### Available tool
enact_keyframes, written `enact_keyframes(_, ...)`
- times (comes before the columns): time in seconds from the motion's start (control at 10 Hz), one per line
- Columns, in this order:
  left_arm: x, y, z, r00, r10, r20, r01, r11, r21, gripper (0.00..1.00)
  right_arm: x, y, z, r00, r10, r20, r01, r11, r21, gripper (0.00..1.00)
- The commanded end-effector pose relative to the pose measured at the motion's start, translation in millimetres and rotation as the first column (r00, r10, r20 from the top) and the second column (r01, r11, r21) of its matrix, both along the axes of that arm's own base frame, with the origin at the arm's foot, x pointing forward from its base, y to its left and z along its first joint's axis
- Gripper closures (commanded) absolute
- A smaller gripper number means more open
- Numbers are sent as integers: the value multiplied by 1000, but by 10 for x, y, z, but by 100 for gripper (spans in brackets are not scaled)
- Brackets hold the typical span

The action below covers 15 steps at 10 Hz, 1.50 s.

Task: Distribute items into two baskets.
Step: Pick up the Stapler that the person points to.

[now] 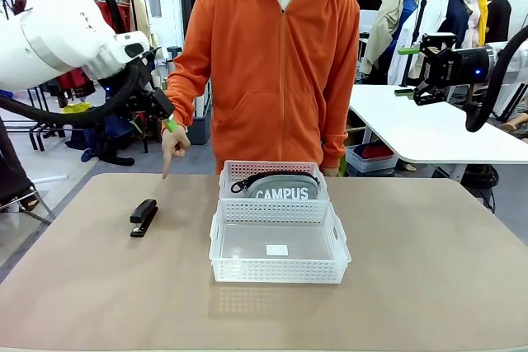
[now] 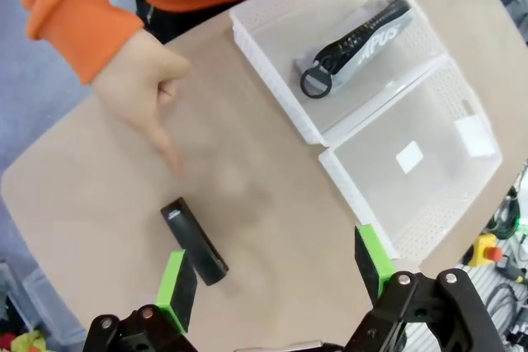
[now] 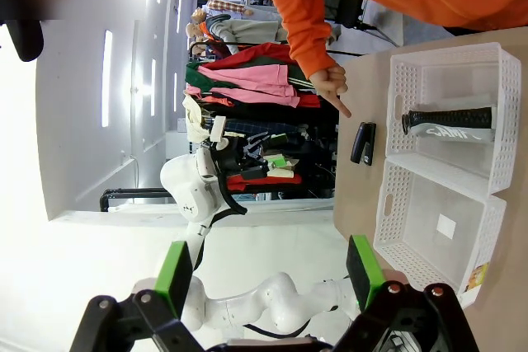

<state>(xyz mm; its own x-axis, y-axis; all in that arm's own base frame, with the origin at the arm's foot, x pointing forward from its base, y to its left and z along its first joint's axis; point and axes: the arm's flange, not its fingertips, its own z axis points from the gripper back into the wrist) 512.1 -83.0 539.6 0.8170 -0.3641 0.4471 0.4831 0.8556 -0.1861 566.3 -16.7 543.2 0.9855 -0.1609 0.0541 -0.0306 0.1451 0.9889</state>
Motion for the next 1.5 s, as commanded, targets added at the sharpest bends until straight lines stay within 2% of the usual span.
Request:
enact_keyframes(0.0,28,24,32,1000,-17,7,17,1000,0,0,-3,1,21,1000,-2,5,2,1000,5,0)
enact_keyframes(0.4,1,-11,14,1000,-4,2,4,1000,-3,0,-3,1,21,1000,-2,5,2,1000,5,0)
enact_keyframes(0.5,3,-116,-31,1000,7,4,-7,991,134,0,-3,1,21,1000,-2,5,2,1000,5,0)
enact_keyframes(0.7,70,-245,-168,999,39,-19,-33,969,244,0,-3,1,21,1000,-2,5,2,1000,5,0)
enact_keyframes(1.4,191,-592,-885,986,105,-126,-40,899,437,0,-3,1,21,1000,-2,5,2,1000,5,0)
